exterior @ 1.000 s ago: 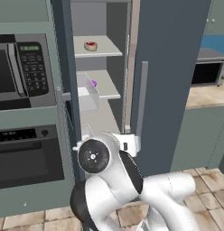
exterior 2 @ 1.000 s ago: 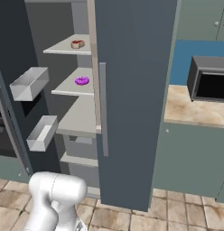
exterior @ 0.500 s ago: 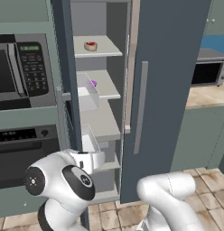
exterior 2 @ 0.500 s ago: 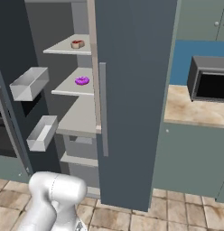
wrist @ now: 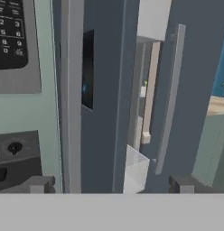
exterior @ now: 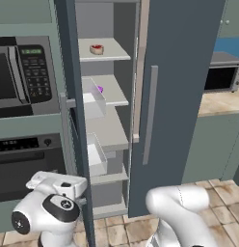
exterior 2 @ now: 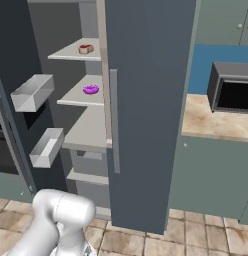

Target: There's a steak in the fridge that needs to be moved to the freezer for freezing. Pick up the steak from the fridge, place it on any shelf in the freezer, and close the fridge and freezer doors when done.

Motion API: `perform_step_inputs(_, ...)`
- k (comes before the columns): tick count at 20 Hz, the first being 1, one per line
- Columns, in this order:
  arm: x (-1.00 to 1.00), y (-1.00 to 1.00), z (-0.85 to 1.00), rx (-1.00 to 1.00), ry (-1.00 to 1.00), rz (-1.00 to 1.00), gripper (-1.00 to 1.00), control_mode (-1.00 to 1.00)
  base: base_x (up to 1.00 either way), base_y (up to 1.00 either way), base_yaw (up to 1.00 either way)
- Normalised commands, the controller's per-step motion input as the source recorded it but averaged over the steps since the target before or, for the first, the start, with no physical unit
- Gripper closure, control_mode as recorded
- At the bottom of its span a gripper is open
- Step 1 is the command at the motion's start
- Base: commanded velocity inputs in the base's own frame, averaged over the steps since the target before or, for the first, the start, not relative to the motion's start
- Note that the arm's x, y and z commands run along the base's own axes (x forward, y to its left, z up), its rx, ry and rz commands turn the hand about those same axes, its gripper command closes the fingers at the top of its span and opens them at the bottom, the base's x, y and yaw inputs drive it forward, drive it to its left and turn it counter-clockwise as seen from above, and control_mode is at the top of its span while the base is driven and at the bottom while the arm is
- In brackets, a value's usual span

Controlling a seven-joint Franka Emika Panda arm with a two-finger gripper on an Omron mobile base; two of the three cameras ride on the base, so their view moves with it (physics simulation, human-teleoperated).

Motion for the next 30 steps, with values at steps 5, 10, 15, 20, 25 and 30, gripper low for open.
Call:
perform_step_inputs(5, 0.56, 0.42, -0.29, 0.05, 0.07, 0.00, -1.00, -1.00, 0.00, 0.00, 0.00)
perform_step_inputs(10, 0.30, 0.06, -0.27, 0.00, 0.00, -0.02, -1.00, -1.00, 0.00, 0.00, 0.00)
perform_step_inputs(15, 0.54, -0.02, -0.31, -0.01, -0.03, -0.06, -1.00, -1.00, 0.00, 0.00, 0.00)
perform_step_inputs(20, 0.57, 0.00, -0.33, -0.01, -0.03, -0.07, -1.00, -1.00, 0.00, 0.00, 0.00)
perform_step_inputs(25, 0.52, 0.00, -0.35, -0.03, -0.02, -0.08, -1.00, -1.00, 0.00, 0.00, 0.00)
perform_step_inputs(30, 0.40, -0.05, -0.26, 0.00, 0.00, -0.10, -1.00, -1.00, 0.00, 0.00, 0.00)
